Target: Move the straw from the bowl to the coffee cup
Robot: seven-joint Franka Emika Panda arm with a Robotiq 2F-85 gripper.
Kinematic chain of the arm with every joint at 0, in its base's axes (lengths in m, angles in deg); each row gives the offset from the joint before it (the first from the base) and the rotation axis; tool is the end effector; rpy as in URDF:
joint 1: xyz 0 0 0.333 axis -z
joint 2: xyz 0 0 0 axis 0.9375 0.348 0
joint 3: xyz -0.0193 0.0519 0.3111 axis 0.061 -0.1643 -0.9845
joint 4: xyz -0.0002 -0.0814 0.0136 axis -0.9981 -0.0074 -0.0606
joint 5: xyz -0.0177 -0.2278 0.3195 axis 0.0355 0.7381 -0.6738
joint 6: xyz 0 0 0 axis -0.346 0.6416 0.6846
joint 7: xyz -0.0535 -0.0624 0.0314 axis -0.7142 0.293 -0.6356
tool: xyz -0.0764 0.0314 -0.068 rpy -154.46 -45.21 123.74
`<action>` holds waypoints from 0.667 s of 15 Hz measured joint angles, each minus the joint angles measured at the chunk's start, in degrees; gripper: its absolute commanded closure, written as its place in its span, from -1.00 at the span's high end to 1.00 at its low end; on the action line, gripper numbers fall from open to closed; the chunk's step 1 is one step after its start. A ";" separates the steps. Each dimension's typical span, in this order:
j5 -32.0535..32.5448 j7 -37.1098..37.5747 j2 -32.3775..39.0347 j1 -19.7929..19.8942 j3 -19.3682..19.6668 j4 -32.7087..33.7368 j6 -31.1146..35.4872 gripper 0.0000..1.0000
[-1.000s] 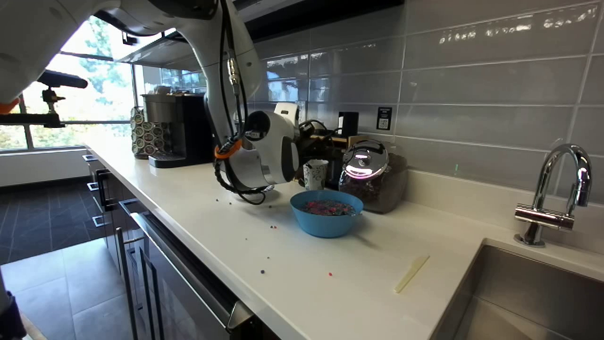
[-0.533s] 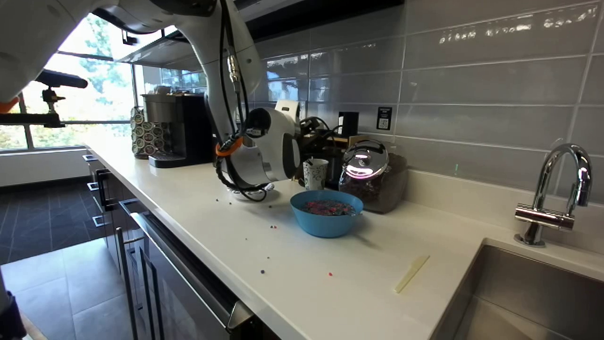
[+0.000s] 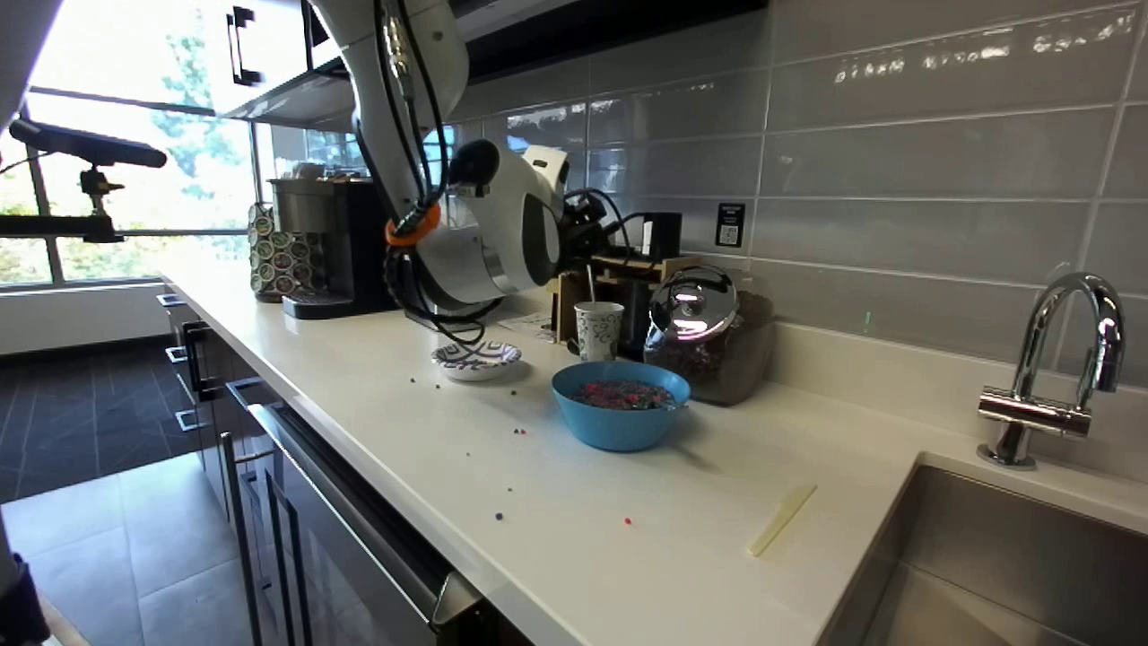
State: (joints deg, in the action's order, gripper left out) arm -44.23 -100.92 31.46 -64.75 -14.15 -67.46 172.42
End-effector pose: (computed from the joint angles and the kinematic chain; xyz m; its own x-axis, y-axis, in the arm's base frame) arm 0.5871 -0.0409 0.3795 0.1296 0.5783 0.8055 0.2706 -0.8021 0.5323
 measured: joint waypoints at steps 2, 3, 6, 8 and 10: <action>3.35 5.04 -4.80 0.40 -0.63 -2.92 -4.28 1.00; 5.07 7.55 -7.33 0.59 -0.87 -4.43 -6.60 1.00; 10.73 15.01 -14.93 1.00 -1.33 -8.94 -15.51 1.00; 12.68 17.68 -20.49 0.86 -1.56 -12.01 -24.11 1.00; 12.86 18.58 -25.95 0.37 -1.84 -14.86 -33.31 1.00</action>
State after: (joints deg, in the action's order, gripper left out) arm -31.37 -82.34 5.51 -64.38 -15.98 -82.32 139.11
